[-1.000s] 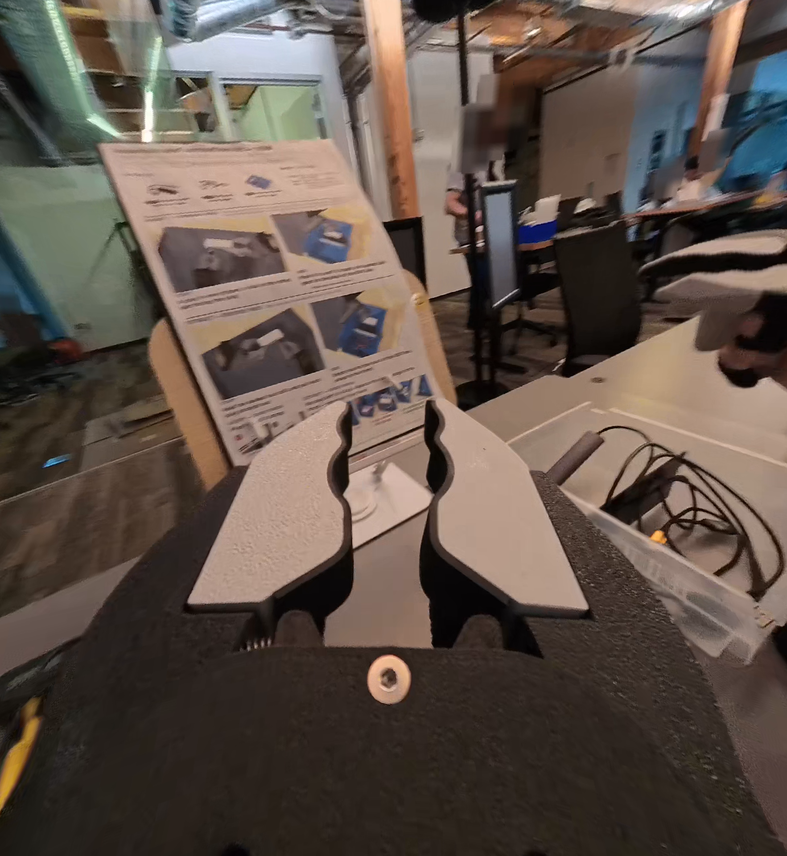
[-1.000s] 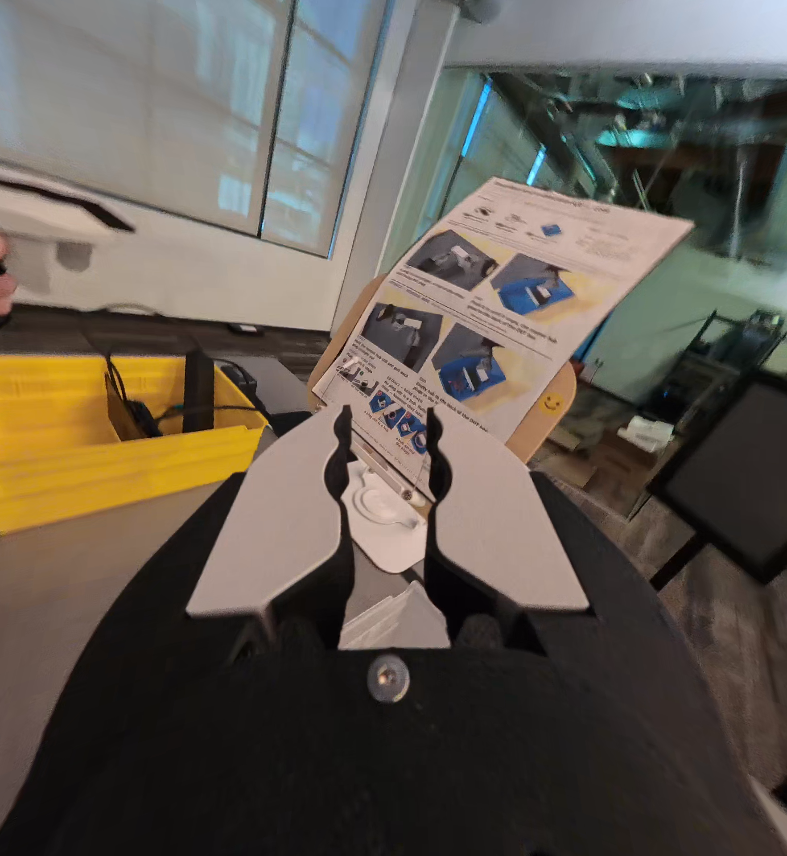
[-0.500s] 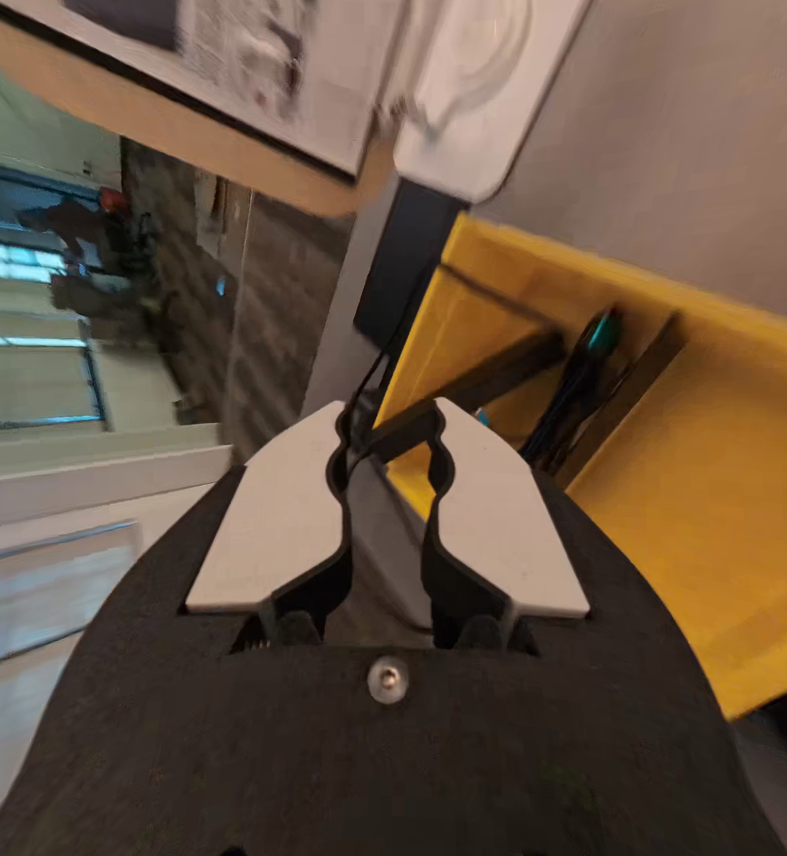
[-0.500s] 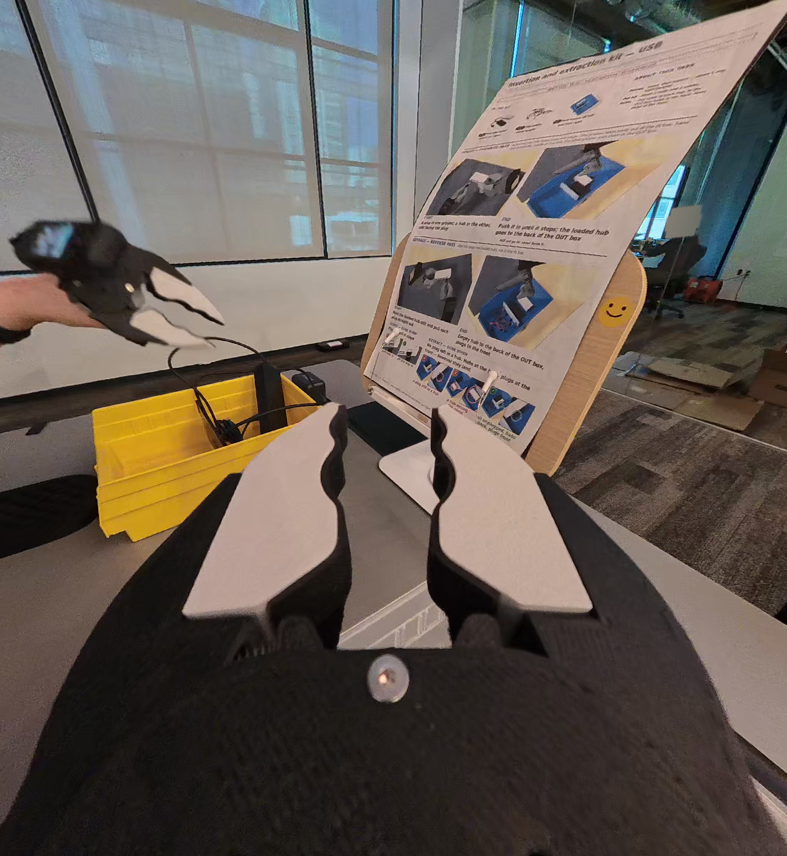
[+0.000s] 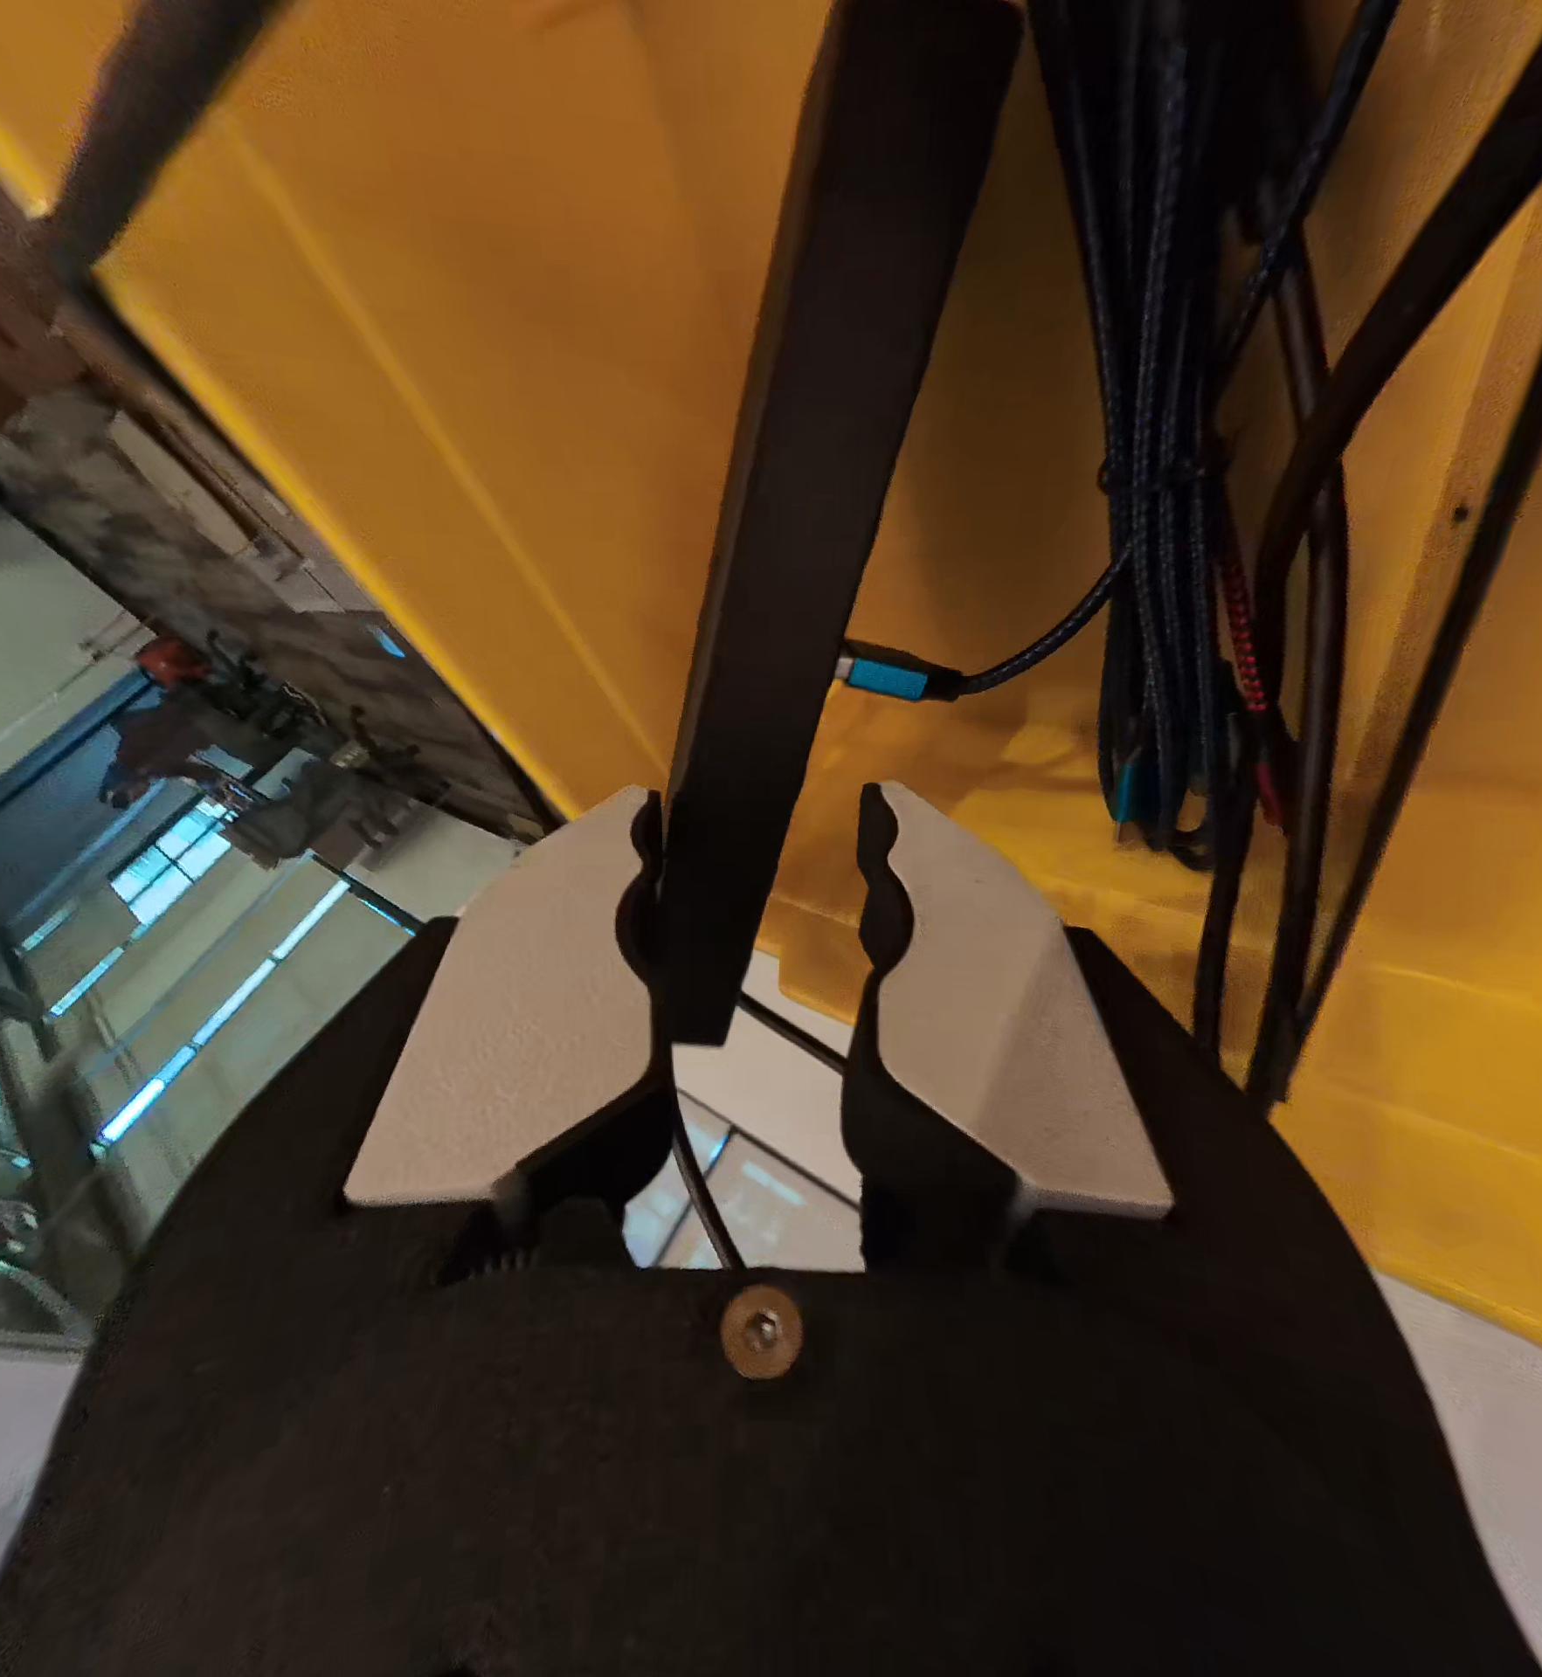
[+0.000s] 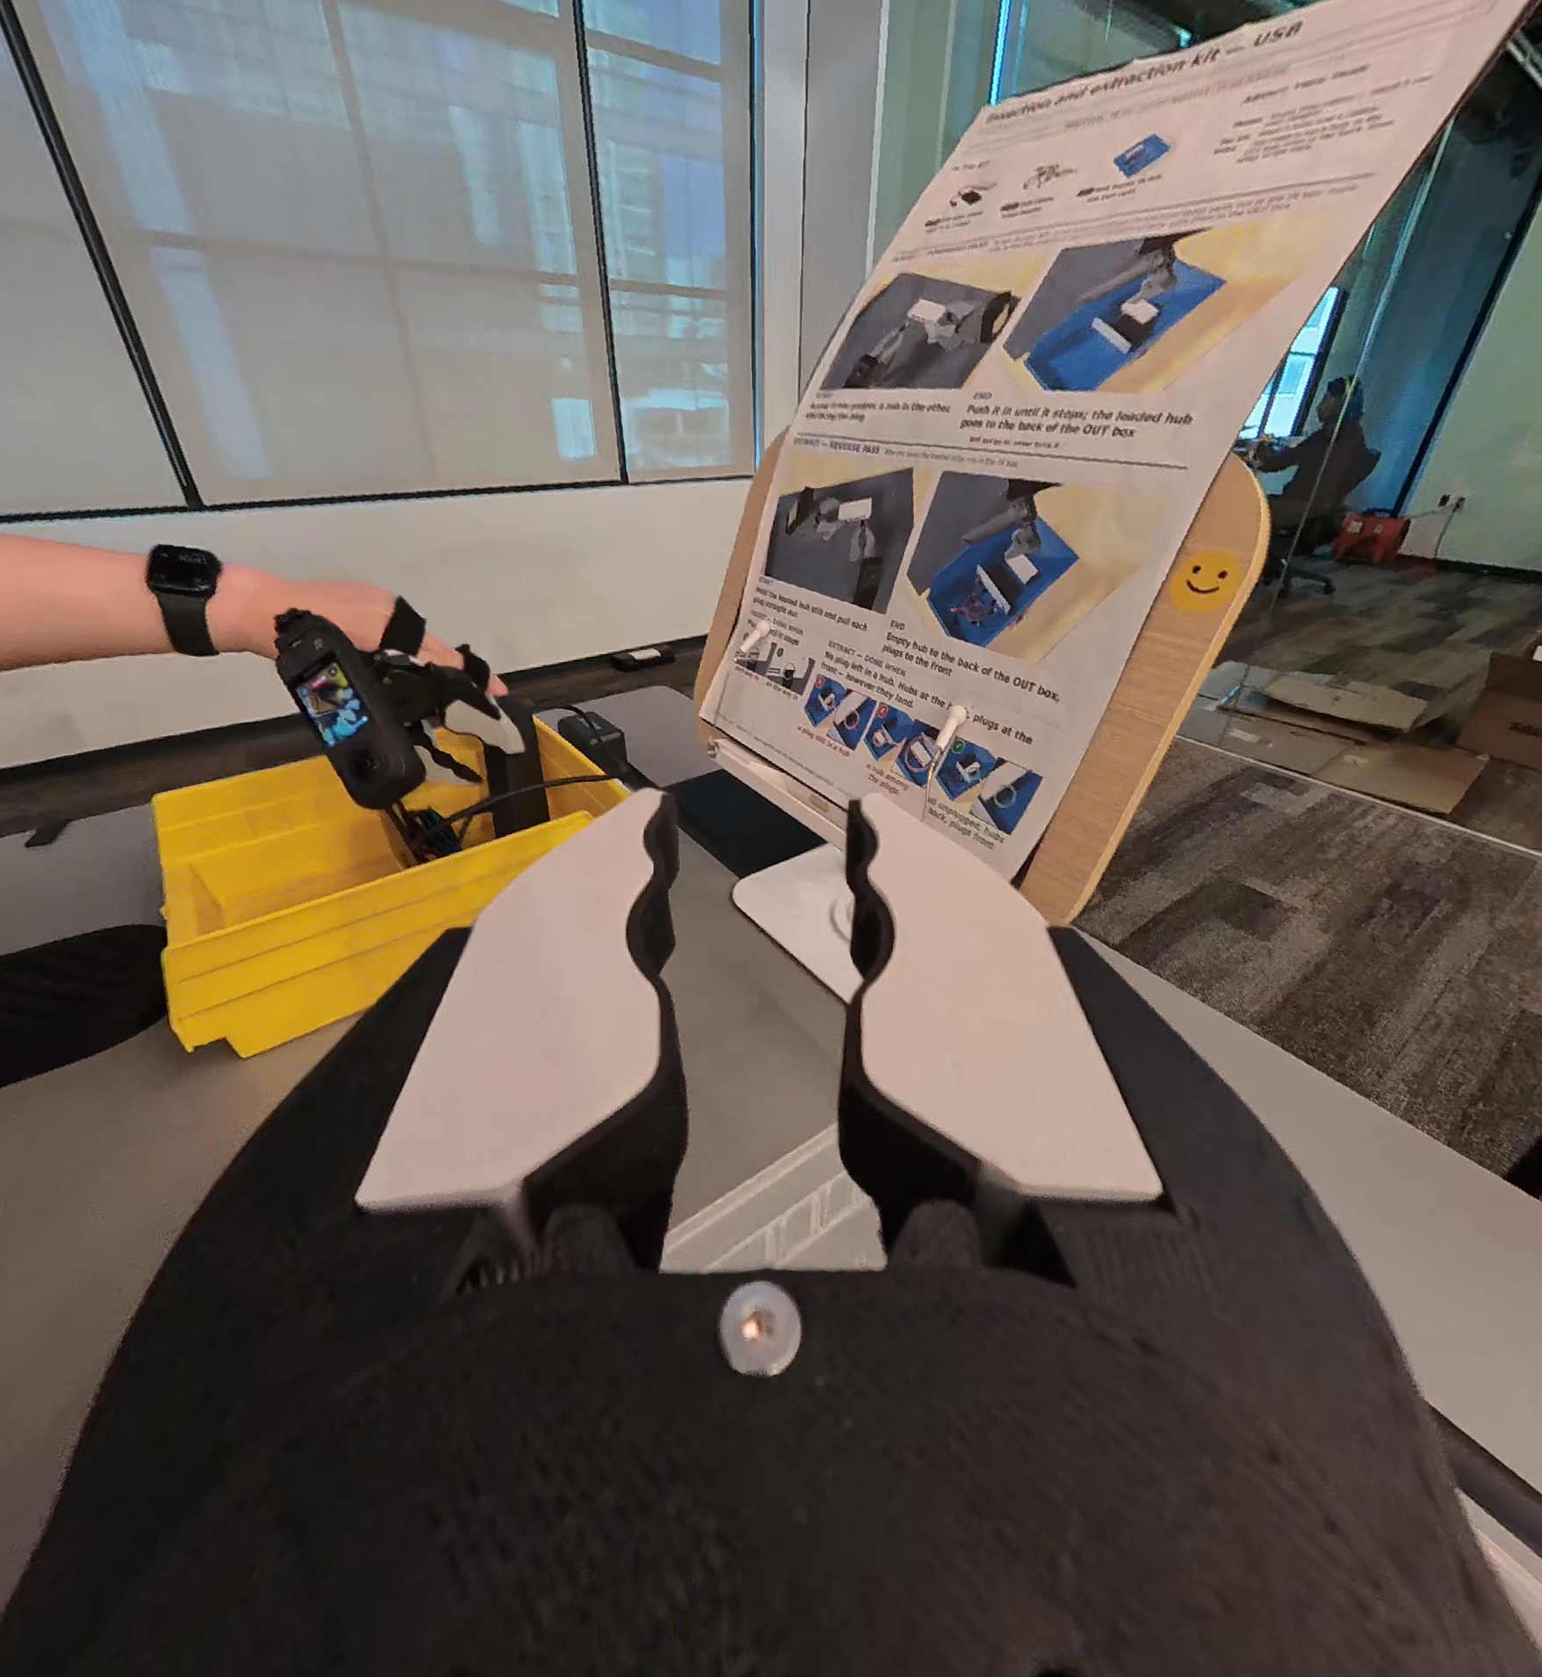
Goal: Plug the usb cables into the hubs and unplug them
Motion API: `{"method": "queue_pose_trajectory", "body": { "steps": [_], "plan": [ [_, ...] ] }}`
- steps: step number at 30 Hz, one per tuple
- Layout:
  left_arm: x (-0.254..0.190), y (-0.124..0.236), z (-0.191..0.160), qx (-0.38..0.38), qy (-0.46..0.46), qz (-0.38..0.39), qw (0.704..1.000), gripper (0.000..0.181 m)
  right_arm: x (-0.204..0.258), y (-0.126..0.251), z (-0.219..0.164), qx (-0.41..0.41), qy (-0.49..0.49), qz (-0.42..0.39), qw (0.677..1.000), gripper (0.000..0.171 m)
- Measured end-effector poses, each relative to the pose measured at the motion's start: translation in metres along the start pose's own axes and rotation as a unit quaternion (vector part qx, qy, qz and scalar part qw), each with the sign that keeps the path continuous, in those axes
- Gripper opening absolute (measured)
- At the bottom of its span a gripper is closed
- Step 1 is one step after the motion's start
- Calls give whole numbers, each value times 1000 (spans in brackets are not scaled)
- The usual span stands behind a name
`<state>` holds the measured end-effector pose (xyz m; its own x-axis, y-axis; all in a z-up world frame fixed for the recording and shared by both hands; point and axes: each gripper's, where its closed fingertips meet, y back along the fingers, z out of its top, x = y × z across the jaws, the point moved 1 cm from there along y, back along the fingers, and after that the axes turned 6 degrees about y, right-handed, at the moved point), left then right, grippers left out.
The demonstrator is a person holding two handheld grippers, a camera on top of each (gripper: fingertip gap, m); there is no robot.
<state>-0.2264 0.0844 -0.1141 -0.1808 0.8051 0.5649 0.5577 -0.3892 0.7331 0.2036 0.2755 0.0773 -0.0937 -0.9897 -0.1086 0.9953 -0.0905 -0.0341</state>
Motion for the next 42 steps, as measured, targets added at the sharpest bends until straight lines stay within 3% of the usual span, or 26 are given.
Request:
{"method": "queue_pose_trajectory", "body": {
  "steps": [4,10,28,34,42],
  "plan": [
    [-2,-16,1,-2,-66,-6,998,43,-3,-2,-5,13,5,-9,1000,36],
    [1,-28,-7,11,-110,-13,994,31,-3,-6,-7,21,9,-10,1000,36],
    [8,-35,-19,45,-108,16,993,27,-1,-10,-11,30,5,-1,1000,36],
    [34,6,-23,46,-72,47,995,27,-3,-6,-8,20,-4,1,1000,36],
    [105,114,-49,3,78,139,987,27,2,-1,-1,3,-7,14,1000,36]
  ]
}}
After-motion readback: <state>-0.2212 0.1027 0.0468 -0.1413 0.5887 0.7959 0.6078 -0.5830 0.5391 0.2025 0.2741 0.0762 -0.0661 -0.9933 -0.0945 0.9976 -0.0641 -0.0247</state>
